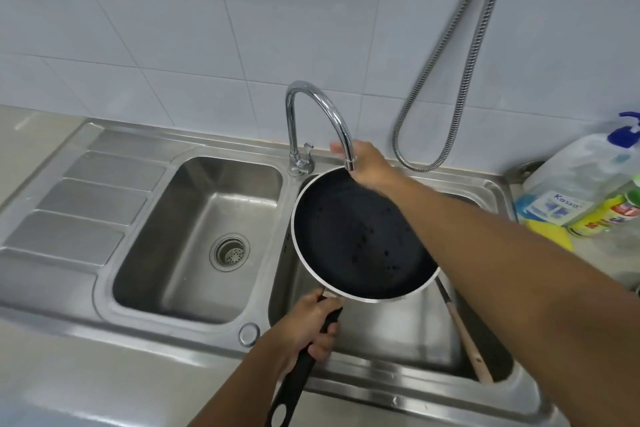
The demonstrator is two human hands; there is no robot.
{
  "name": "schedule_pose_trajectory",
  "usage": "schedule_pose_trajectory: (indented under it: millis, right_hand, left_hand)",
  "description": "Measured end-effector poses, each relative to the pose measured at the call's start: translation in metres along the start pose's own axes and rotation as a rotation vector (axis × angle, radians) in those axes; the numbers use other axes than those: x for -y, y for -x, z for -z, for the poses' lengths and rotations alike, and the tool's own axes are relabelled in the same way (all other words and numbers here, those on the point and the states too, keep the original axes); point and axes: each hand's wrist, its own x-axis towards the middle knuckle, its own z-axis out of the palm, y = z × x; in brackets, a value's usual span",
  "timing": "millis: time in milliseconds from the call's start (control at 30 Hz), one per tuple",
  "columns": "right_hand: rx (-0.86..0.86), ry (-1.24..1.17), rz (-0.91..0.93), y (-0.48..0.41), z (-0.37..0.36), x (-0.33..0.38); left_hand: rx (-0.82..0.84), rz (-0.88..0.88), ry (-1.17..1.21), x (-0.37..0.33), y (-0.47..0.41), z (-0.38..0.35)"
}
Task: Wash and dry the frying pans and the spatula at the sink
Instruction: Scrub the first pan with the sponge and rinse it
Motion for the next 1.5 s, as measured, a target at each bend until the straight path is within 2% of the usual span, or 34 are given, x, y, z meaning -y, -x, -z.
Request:
schedule_pose_trajectory:
  millis: [67, 133, 233, 300, 600, 667, 733, 867, 967, 1100, 1167, 1233, 1300, 1367, 1500]
  right_hand:
    - [0.143, 0.012, -0.006, -0.016, 0.0, 0.021]
    - [0.203, 0.047, 0.085, -0.029, -0.005, 0.025]
    - [0.269, -0.164, 0.031, -0.039, -0.012, 0.024]
    - [0.3, -0.185, 0.02, -0.041, -0.012, 0.023]
    - [0.622, 0.011, 0.041, -0.045, -0.012, 0.013]
    - [0.634, -0.014, 0.04, -0.042, -0.006, 0.014]
    - [0.508, -0.085, 0.034, -0.04, 0.003, 0.008]
    - [-0.044, -0.247, 0.078, -0.011, 0.039, -0.023]
    - [-0.345, -0.338, 0.078, 0.044, 0.065, -0.066]
    - [-0.762, -0.123, -0.005, 0.116, 0.098, -0.15]
    - [-0.922, 0.117, -0.168, 0.137, 0.121, -0.194]
    - [-0.847, 0.33, -0.429, 0.154, 0.141, -0.232]
    - [-0.637, 0.453, -0.612, 0.165, 0.151, -0.262]
    - [-0.486, 0.432, -0.636, 0.17, 0.154, -0.279]
    - [-0.514, 0.356, -0.579, 0.172, 0.156, -0.285]
  left_hand:
    - [0.008, 0.013, -0.006, 0.004, -0.002, 0.008]
    - [0.017, 0.016, -0.012, 0.008, -0.004, 0.013]
    - [0.035, 0.015, -0.016, 0.01, -0.005, 0.018]
    - [0.04, 0.019, -0.009, 0.011, -0.006, 0.021]
    - [0.041, 0.008, 0.025, 0.004, -0.007, 0.017]
    - [0.041, 0.004, 0.034, 0.002, -0.006, 0.013]
    - [0.034, 0.004, 0.051, 0.003, -0.006, 0.01]
    - [-0.007, -0.001, 0.063, 0.004, -0.01, 0.002]
    - [-0.025, -0.019, 0.063, 0.002, -0.011, -0.01]
    - [-0.046, -0.036, 0.05, 0.001, -0.013, -0.028]
    - [-0.046, -0.042, 0.067, 0.002, -0.018, -0.038]
    - [-0.047, -0.05, 0.093, 0.002, -0.025, -0.047]
    - [-0.046, -0.062, 0.13, 0.003, -0.032, -0.056]
    - [-0.045, -0.07, 0.151, 0.004, -0.036, -0.062]
    - [-0.044, -0.074, 0.149, 0.003, -0.036, -0.07]
